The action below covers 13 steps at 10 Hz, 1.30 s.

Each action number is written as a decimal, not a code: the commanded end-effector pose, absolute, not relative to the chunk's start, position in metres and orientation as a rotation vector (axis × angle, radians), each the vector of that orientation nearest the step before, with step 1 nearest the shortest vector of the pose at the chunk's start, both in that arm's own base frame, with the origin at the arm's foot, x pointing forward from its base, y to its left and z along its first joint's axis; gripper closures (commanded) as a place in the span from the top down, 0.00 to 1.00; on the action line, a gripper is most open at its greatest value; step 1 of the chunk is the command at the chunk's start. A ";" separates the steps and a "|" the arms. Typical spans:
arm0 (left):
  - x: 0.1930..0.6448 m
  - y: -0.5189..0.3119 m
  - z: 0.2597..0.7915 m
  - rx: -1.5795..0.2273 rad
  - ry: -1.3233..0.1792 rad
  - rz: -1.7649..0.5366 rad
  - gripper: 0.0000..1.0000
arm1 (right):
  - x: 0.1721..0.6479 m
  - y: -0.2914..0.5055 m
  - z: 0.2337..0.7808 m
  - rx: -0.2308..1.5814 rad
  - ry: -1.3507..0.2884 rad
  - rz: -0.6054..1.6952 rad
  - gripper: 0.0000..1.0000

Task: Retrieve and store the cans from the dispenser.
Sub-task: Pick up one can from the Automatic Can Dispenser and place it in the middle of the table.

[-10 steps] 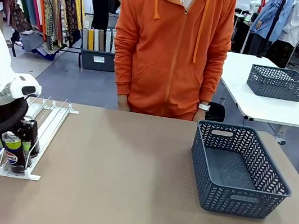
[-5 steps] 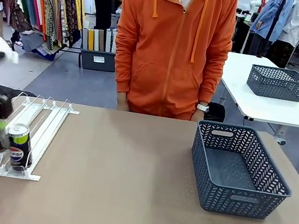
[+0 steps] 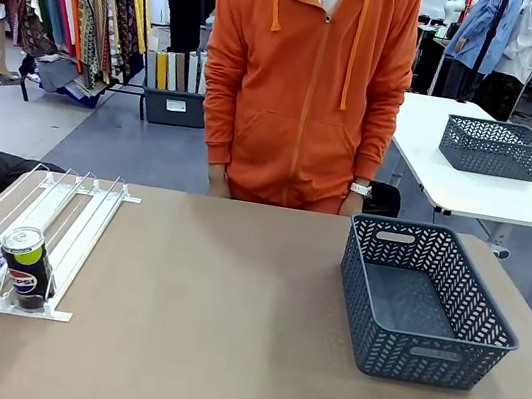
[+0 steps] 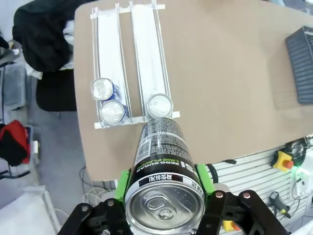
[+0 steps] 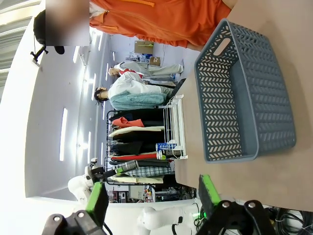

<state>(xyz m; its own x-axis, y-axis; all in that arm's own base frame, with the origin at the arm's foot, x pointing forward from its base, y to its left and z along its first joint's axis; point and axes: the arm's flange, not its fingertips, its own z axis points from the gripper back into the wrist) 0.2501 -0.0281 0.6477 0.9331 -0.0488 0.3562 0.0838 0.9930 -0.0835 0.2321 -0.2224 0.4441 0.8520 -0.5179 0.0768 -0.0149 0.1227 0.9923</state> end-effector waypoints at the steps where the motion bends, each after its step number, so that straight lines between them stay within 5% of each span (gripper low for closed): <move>1: 0.246 -0.028 0.651 -0.088 -0.375 -0.074 0.00 | 0.233 -0.222 0.451 1.431 -0.464 -0.399 1.00; 6: 0.252 -0.049 0.637 -0.139 -0.330 -0.052 0.00 | 0.233 -0.222 0.451 1.431 -0.464 -0.399 1.00; 13: 0.328 -0.358 0.499 -0.165 -0.241 -0.415 0.00 | 0.233 -0.222 0.451 1.431 -0.464 -0.399 1.00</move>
<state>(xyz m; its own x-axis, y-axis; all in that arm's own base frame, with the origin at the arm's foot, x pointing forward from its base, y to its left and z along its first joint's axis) 0.2957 -0.3507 0.4880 0.9022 -0.3479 0.2550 0.3937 0.9057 -0.1574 0.2317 -0.2226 0.4443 0.8517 -0.5184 0.0770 -0.0152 0.1224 0.9924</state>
